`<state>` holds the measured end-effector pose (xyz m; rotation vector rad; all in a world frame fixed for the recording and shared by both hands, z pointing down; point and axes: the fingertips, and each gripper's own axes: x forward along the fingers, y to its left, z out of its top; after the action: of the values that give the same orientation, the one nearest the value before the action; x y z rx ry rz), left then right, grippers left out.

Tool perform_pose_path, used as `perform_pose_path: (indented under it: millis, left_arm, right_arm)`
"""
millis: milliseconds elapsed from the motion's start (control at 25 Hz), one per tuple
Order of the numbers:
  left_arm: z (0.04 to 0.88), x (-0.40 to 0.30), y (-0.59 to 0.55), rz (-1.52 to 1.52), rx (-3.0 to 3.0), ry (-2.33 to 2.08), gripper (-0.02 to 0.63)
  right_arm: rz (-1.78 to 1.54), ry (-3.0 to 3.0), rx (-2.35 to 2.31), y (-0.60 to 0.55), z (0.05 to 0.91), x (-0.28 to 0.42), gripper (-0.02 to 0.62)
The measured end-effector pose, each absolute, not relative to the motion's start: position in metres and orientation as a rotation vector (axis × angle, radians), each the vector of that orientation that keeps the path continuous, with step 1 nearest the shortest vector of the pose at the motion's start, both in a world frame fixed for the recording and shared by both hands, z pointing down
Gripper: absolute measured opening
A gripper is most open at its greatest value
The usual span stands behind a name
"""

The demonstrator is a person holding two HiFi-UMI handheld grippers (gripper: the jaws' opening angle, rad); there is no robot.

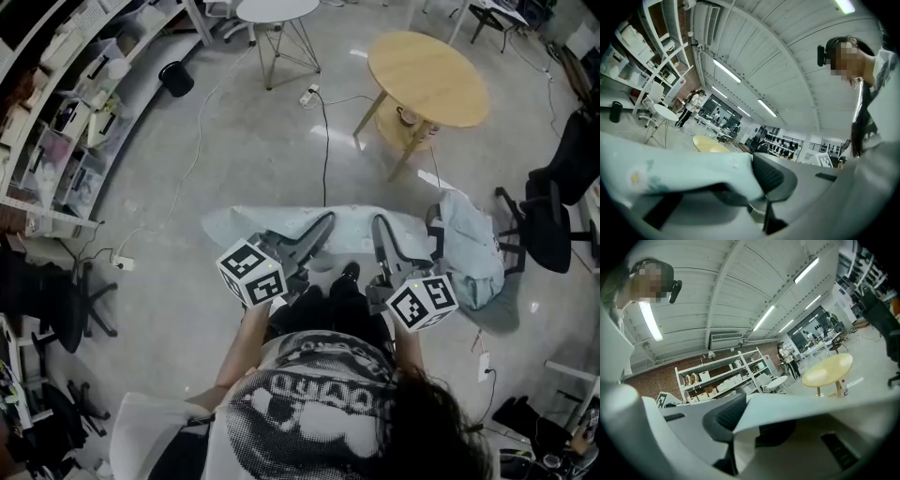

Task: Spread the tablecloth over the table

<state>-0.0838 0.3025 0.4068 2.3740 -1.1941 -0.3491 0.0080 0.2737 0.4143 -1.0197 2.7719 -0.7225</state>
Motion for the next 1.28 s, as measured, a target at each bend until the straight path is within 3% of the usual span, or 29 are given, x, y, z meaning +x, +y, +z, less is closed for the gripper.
perform_pose_path:
  millis: [600, 1280]
  left_arm:
    - [0.398, -0.080, 0.225, -0.345, 2.391, -1.253, 0.032]
    - [0.395, -0.028, 0.136, -0.339, 2.382, -1.214, 0.032]
  right_arm:
    - [-0.746, 2.792, -0.926, 0.191, 0.409, 0.010, 0.052]
    - [-0.710, 2.754, -0.888, 0.104, 0.405, 0.062, 0.052]
